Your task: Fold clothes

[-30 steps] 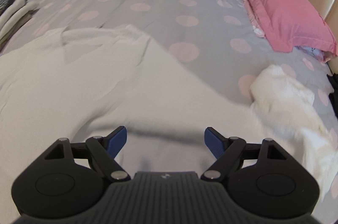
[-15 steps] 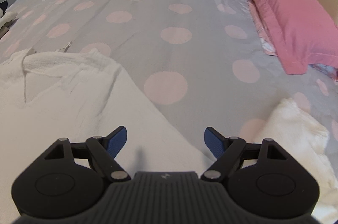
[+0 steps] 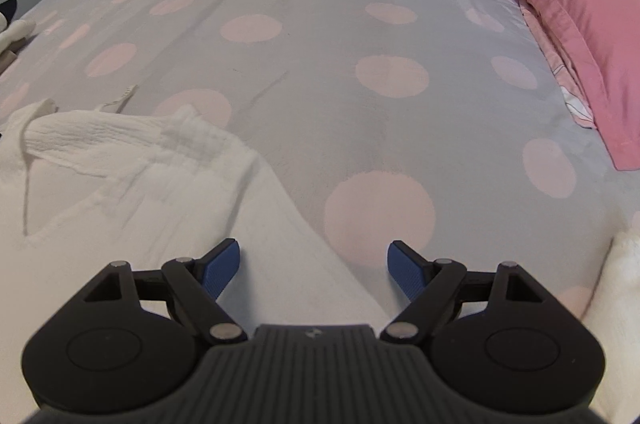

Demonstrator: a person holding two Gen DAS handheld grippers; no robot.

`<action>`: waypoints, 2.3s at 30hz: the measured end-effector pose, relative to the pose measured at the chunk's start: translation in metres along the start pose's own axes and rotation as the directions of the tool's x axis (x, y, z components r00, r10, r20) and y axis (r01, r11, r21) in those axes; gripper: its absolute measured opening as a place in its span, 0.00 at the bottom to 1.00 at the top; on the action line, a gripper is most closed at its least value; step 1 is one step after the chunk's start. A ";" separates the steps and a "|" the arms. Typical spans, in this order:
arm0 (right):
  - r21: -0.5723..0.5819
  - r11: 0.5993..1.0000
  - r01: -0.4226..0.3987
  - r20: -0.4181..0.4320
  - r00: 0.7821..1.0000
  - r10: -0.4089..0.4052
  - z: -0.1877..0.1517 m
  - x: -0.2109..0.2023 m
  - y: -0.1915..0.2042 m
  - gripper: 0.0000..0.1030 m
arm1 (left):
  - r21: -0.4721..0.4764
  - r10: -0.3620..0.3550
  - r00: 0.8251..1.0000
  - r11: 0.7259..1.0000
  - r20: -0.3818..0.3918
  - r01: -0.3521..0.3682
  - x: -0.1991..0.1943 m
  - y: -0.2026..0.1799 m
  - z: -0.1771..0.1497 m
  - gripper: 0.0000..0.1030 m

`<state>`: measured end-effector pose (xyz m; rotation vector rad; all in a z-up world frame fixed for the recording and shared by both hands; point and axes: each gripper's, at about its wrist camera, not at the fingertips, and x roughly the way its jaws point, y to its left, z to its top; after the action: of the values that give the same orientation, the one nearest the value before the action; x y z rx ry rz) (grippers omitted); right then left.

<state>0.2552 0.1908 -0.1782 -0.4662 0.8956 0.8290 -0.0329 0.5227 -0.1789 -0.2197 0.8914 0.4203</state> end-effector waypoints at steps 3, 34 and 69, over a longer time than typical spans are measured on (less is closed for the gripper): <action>0.053 0.999 -0.007 -0.002 1.000 0.007 0.002 0.011 -0.001 0.83 | -0.022 0.004 1.000 1.000 0.024 -0.003 0.000 -0.002 -0.003 0.51; -0.054 0.990 0.127 0.217 0.970 -0.112 0.089 -0.040 0.086 0.04 | -0.104 0.193 0.963 0.979 0.189 -0.176 -0.073 0.031 0.040 0.01; 0.212 0.960 0.183 0.010 0.982 -0.190 -0.120 -0.189 -0.017 0.56 | -0.003 0.153 0.985 0.988 -0.079 -0.154 -0.197 0.058 -0.106 0.54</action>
<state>0.1424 0.0194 -0.0883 -0.3459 0.8858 0.5603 -0.2428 0.4856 -0.0889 -0.1774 0.9877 0.5622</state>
